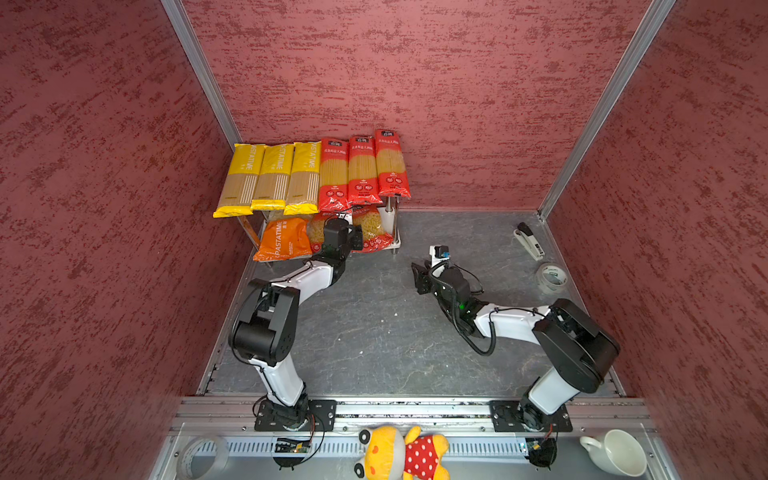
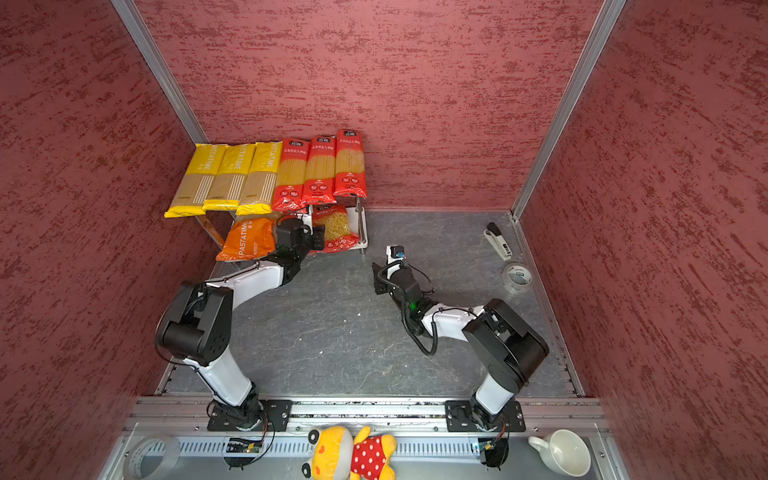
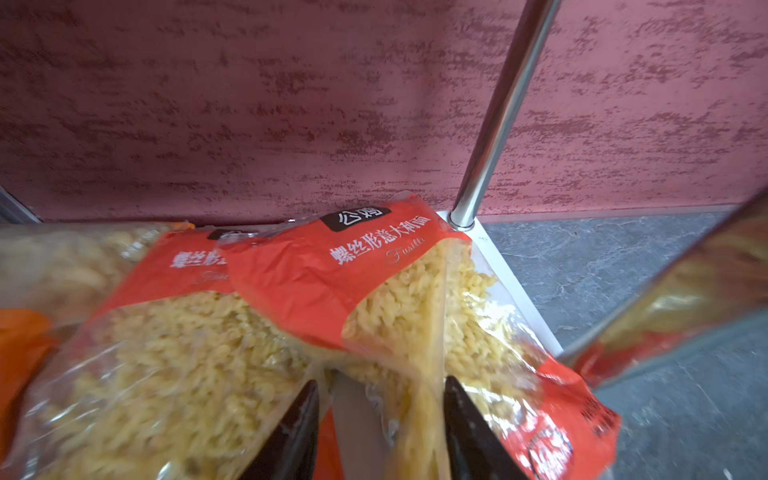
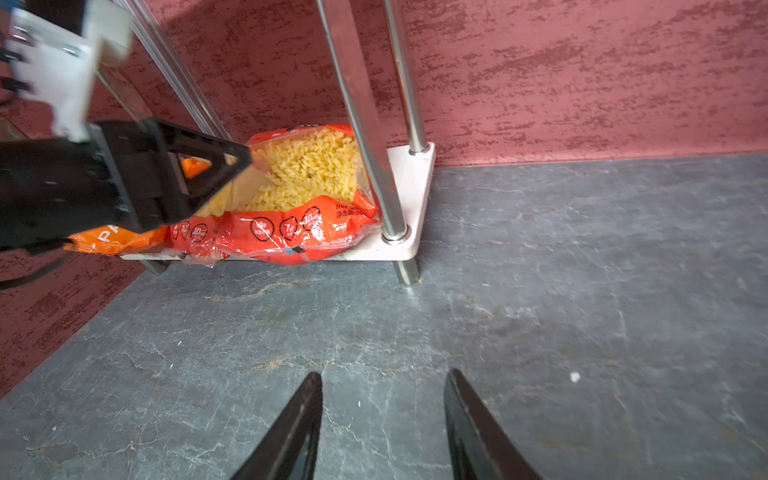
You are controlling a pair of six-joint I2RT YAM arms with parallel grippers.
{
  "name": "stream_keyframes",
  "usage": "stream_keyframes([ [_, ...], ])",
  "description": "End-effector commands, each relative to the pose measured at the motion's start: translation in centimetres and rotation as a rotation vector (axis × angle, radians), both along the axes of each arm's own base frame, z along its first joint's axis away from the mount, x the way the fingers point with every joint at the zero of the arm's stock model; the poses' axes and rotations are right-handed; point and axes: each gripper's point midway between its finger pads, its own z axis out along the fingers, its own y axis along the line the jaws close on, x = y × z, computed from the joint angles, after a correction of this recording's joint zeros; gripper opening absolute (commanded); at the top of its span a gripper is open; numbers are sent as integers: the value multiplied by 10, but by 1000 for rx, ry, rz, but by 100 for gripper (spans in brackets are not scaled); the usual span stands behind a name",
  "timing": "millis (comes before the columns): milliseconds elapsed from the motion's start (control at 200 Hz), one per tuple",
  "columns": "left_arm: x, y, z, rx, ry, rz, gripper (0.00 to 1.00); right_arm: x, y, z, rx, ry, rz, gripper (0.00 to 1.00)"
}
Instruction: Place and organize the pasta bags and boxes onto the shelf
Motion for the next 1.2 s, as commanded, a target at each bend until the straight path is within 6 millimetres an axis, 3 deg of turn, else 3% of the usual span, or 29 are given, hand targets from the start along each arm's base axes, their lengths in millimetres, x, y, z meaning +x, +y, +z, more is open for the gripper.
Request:
stream_keyframes([
  [0, -15, -1, 11, -32, 4, -2, 53, 0, -6, -1, 36, 29, -34, 49],
  [150, -44, -2, 10, -104, 43, 49, 58, 2, 0, -3, 60, 49, -22, 50],
  [301, -76, -6, -6, -223, 105, 144, 62, 3, 3, -6, 80, 69, -16, 49],
  [446, -100, -27, -18, -344, 141, 171, 67, 2, 3, -7, 90, 81, -17, 50],
  [561, -105, -49, -17, -441, 126, 122, 70, 1, 1, -9, 94, 90, -23, 50],
  [691, -114, -67, -13, -378, 100, 70, 71, 2, -12, -9, 111, 101, -38, 50],
  [817, -134, -69, -10, -244, 58, 29, 71, 1, -39, -2, 49, 78, -83, 51],
  [917, -151, -58, -6, -88, 27, 3, 72, 0, -70, 1, -6, 78, -130, 51],
  [972, -159, -49, 4, -6, -6, -6, 72, 0, -94, 18, -8, 53, -172, 52],
  [1102, -174, -21, 36, 179, -148, -2, 76, 1, -156, 50, -52, 1, -302, 54],
  [1197, -172, 26, 41, 251, -134, 139, 78, -3, -216, 66, -154, -42, -497, 64],
])
